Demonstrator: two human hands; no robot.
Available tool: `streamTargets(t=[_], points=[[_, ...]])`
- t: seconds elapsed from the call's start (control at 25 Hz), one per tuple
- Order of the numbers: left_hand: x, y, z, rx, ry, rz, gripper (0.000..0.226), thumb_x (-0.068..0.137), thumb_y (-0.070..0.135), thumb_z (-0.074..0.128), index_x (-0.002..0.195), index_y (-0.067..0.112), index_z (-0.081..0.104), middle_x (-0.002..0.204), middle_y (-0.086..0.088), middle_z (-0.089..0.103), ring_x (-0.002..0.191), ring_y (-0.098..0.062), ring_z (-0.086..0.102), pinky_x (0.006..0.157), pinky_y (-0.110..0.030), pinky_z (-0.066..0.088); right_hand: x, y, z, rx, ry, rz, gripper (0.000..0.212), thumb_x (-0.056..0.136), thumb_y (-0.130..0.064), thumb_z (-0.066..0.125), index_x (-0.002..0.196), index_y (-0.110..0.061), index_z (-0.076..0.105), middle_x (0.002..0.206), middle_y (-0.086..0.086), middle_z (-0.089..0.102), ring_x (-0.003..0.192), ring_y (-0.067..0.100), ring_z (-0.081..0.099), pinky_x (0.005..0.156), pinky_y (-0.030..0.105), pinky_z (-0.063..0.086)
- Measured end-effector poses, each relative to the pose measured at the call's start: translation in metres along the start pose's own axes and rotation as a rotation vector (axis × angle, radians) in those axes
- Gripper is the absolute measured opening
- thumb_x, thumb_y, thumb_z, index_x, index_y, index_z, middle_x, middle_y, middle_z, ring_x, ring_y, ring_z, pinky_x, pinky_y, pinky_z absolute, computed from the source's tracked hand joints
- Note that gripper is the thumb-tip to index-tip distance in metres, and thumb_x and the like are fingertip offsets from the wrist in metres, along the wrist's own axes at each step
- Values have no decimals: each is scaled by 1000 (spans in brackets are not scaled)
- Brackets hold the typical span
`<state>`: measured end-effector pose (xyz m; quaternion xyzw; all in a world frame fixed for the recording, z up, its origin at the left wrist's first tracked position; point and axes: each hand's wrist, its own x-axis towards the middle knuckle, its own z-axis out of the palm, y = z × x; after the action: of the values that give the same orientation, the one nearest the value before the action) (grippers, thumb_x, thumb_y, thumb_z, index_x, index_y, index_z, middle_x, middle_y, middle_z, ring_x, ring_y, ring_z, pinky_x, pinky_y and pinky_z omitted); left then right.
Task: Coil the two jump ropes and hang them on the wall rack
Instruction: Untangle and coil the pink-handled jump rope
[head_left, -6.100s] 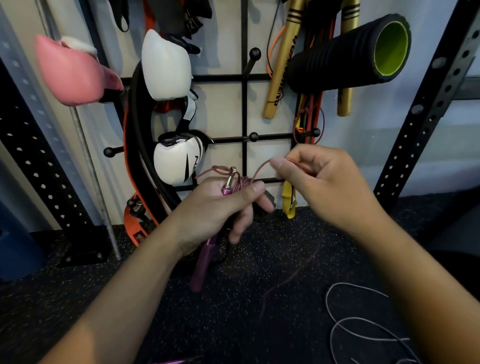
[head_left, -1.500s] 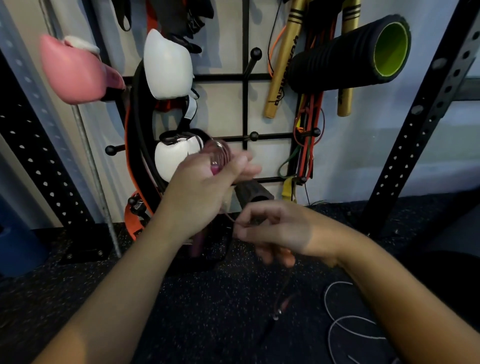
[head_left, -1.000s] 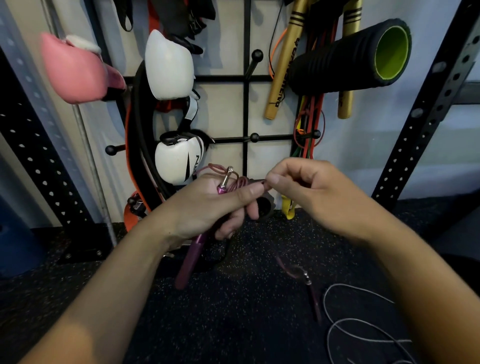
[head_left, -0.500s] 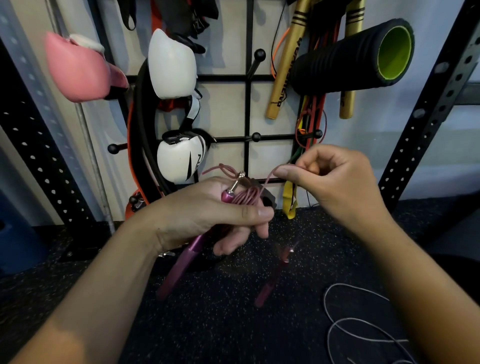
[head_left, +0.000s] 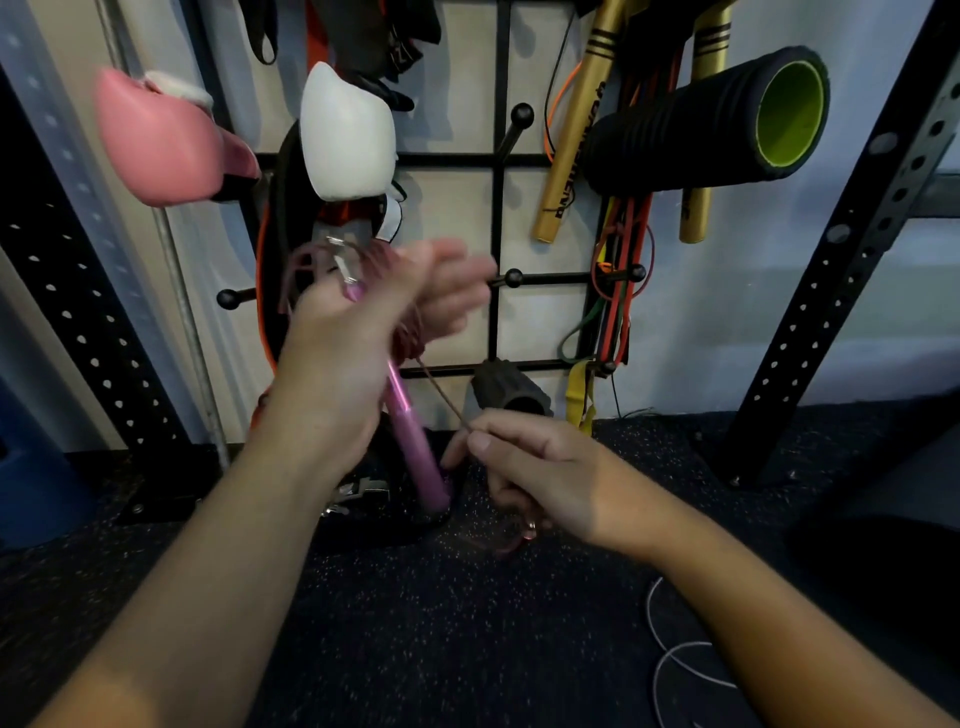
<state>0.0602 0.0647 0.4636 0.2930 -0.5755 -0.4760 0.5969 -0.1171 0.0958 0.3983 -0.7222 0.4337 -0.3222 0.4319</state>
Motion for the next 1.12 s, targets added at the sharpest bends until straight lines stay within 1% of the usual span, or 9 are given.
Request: streamTargets(t=[0.12,0.2,0.36,0.48,0.56,0.64,0.72,0.96,1.12], points=[[-5,-18,-1,830,-197,51,30,103,38,56,86,22,75,86,8,77,81,0,70,70,-12,46,-1,-15,-15,-258,112,-100,20,105,-25,54,103,-22,73,68,-9,60,58,5,53,56,23,43],[-6,-24,0,966,-298,83,47,103,45,53,66,22,69,65,4,71,68,0,65,69,-20,42,-1,-17,-26,-333,190,-138,15,101,-26,62,97,-24,76,80,-9,74,72,6,68,67,29,54],[-5,-24,3,971,-393,-41,75,96,71,38,52,17,69,48,3,66,54,-6,65,73,-24,49,-1,-14,-29,-200,299,-127,8,92,-23,74,93,-15,75,86,-8,81,84,8,76,82,34,60],[-4,-25,2,856,-450,-111,64,87,71,48,53,18,59,38,6,54,38,-6,51,53,-20,44,-6,-17,-31,-185,166,-127,10,98,-21,66,102,-14,72,95,-7,80,92,4,74,83,22,55],[-2,-26,-1,720,-498,-126,58,89,65,52,56,17,57,40,4,56,39,-8,51,53,-18,43,-7,-18,-35,-196,162,-128,14,101,-25,61,105,-17,71,99,-1,78,95,16,73,86,36,58],[-1,-28,-5,659,-575,-99,47,91,55,60,61,19,63,52,0,67,52,-13,63,63,-19,48,-7,-16,-38,-234,216,-137,13,101,-30,60,103,-21,70,96,7,75,91,31,69,86,53,55],[1,-31,-8,600,-592,-123,33,89,45,71,63,24,68,60,-1,72,60,-16,68,69,-22,52,-6,-13,-37,-193,246,-155,11,101,-24,61,101,-16,69,92,5,75,89,27,69,84,46,56],[1,-37,-12,488,-632,-241,35,87,38,74,71,7,72,42,3,51,41,-12,45,49,-21,42,-3,-10,-35,-202,254,-239,8,95,-22,70,98,-17,74,87,-3,78,84,13,74,82,37,60],[-2,-35,-19,77,-757,-495,32,89,28,74,63,10,66,34,8,41,30,-6,36,46,-23,44,-2,-13,-33,-107,338,-304,22,81,-33,78,90,-14,72,66,10,66,59,27,56,56,30,49]])
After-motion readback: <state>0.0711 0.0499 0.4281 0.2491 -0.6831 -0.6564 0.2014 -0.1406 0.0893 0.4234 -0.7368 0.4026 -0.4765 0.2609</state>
